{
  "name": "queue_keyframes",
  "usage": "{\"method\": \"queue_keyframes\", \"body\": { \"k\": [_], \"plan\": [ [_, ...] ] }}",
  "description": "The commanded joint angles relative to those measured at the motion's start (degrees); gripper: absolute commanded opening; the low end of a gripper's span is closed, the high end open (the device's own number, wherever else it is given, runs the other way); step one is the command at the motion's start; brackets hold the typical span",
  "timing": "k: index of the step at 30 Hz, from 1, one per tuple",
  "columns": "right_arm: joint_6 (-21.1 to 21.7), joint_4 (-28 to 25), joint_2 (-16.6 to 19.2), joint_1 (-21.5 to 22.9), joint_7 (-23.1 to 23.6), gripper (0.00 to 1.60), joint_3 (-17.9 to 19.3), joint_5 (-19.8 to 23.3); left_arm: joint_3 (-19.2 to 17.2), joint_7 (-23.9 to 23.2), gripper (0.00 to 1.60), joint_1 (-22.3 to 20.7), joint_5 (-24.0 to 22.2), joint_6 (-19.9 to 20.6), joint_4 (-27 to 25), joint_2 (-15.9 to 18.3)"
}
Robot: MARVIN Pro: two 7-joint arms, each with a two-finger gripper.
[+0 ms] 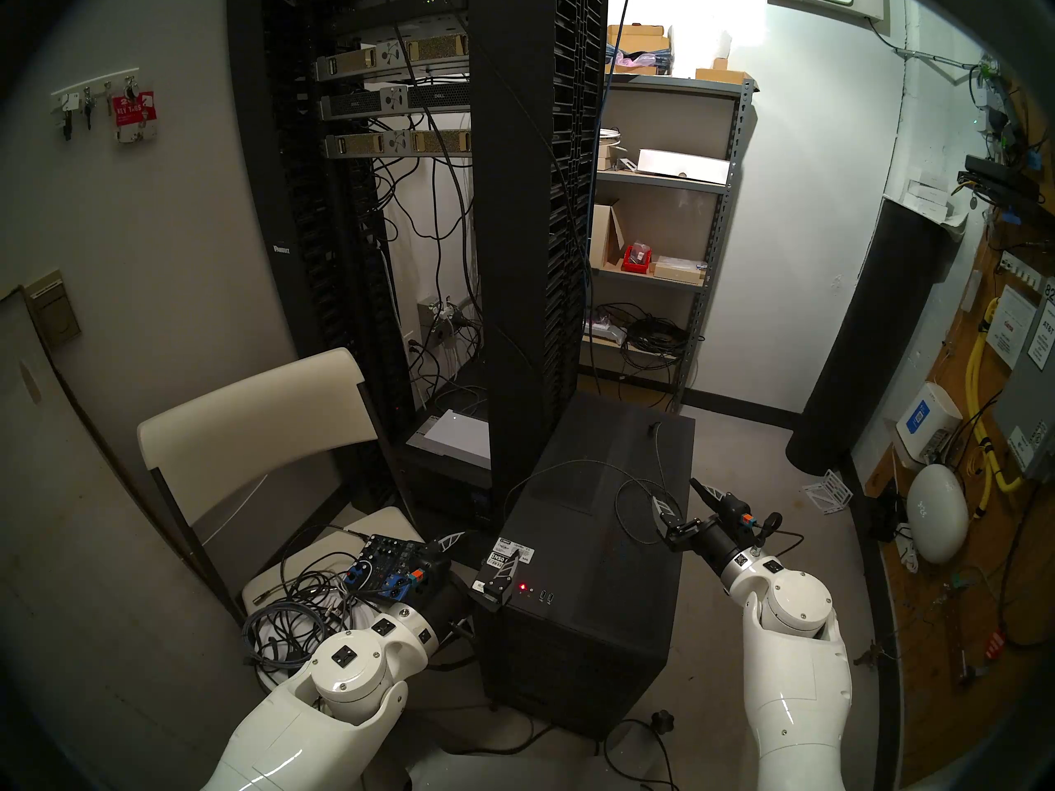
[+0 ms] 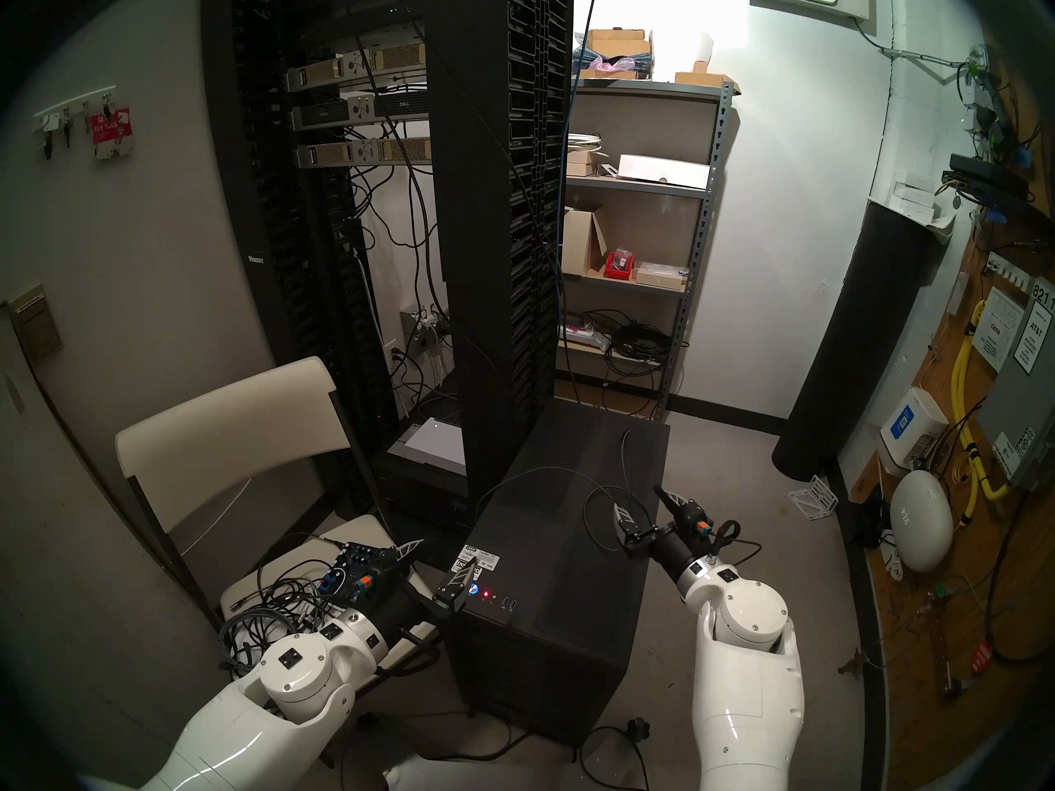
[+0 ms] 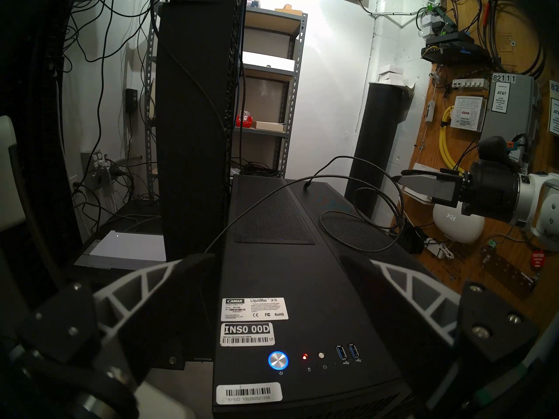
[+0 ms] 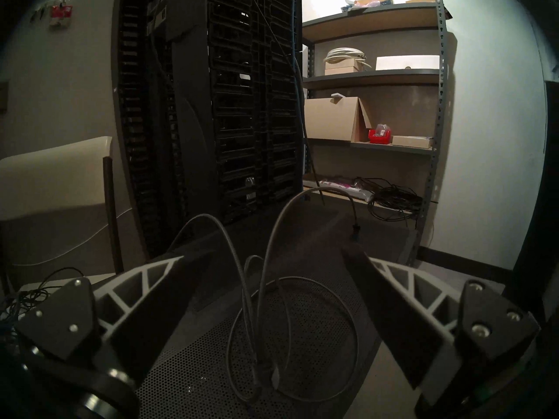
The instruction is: Insert the cable into the workstation's USB slot
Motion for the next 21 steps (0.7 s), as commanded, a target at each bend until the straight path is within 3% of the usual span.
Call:
{"method": "queue_keyframes", "body": {
  "k": [1,21],
  "plan": [
    [0.90,-2.34,-1.07,0.65,0.47,1.60,-0.52,0.89,0.03,-0.04,1.60,-0.03,0.04,-0.10,-1.03,0.00],
    [1.20,-2.32,-1.36,0.94,0.68,1.60,-0.22,0.42,0.03,-0.04,1.60,-0.02,0.05,-0.09,-1.05,0.00]
  ]
}}
